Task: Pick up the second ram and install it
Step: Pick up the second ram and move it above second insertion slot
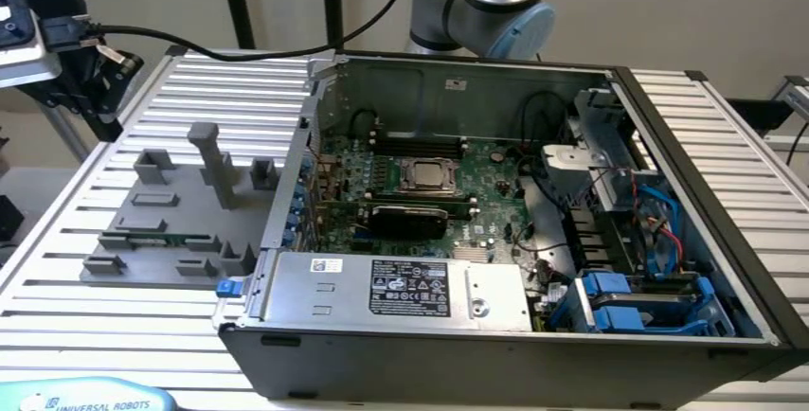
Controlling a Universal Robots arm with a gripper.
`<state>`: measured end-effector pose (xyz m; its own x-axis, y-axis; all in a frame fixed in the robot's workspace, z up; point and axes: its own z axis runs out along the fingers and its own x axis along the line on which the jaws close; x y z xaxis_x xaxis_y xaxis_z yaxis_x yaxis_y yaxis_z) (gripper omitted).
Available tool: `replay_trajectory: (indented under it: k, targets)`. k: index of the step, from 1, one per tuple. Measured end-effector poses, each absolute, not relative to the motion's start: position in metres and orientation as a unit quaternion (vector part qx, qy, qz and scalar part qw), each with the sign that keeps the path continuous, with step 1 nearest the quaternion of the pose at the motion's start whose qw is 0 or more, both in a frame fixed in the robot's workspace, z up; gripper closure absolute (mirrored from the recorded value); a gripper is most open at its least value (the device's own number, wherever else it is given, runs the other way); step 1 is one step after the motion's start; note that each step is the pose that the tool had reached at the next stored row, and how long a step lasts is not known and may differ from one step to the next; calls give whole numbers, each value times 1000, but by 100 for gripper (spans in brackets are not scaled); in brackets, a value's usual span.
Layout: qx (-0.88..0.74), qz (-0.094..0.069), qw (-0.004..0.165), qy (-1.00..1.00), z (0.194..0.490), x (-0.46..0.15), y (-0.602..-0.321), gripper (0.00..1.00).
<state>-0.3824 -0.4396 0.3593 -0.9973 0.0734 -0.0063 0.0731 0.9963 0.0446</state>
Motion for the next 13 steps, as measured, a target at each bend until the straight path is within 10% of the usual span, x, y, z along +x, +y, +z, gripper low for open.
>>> replay_trajectory:
  k: [13]
  targets:
    - [-22, 22, 4, 999, 355, -382, -439, 89]
